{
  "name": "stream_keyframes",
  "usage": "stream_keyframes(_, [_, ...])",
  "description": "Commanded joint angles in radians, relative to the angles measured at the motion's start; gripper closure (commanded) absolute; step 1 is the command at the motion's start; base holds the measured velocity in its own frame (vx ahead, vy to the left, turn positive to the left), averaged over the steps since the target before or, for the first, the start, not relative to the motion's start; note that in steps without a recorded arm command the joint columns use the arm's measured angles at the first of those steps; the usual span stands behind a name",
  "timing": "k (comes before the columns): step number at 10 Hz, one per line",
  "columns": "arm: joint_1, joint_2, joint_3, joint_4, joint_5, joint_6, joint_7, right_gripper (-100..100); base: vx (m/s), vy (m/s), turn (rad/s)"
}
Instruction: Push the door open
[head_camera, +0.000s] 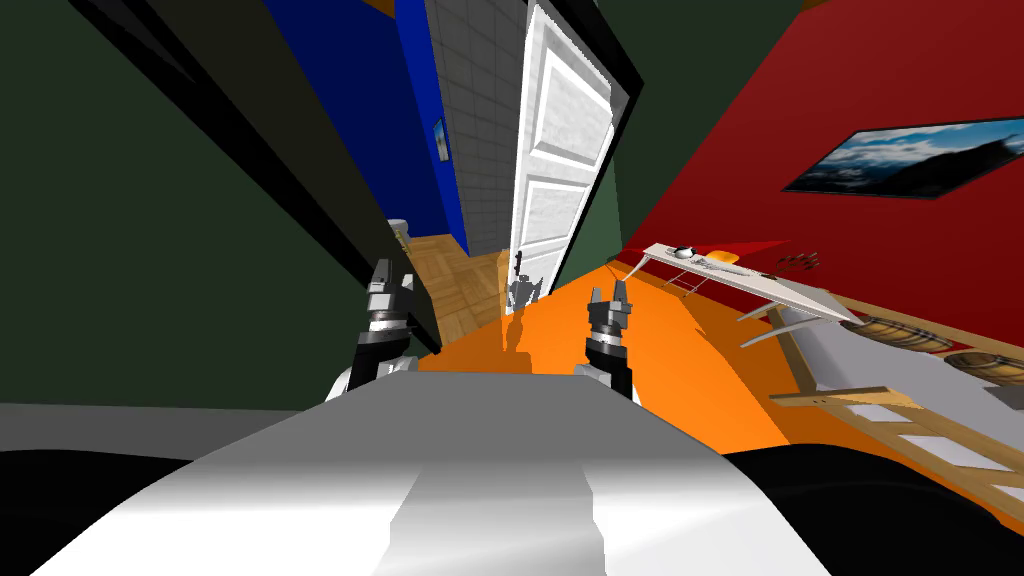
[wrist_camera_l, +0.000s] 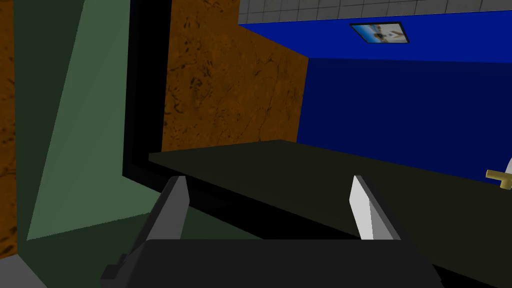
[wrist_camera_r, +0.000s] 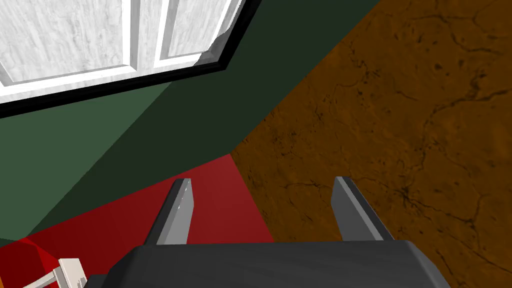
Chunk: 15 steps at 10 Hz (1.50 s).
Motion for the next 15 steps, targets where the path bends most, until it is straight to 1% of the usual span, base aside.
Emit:
stream_keyframes(1, [-0.011,-0.008,0.019,0.030,-0.003,-0.006,-0.033,-100,0.079,-0.035,0.002])
stream_keyframes(3, [-0.023,-0.016,0.041,0.065,-0.007,-0.014,-0.072,-100,0.116,-0.036,0.013])
stream_keyframes(4, [-0.032,-0.020,0.057,0.090,-0.010,-0.019,-0.100,-100,0.137,-0.027,0.007])
stream_keyframes(5, [-0.036,-0.022,0.065,0.103,-0.011,-0.022,-0.114,-100,0.125,-0.030,0.006])
stream_keyframes(6, [-0.045,-0.027,0.080,0.128,-0.014,-0.027,-0.141,-100,0.103,-0.041,0.008])
stream_keyframes(11, [-0.072,-0.039,0.130,0.206,-0.022,-0.044,-0.228,-100,0.090,-0.038,0.007])
stream_keyframes(15, [-0.098,-0.047,0.176,0.279,-0.030,-0.059,-0.309,-100,0.090,-0.030,0.007])
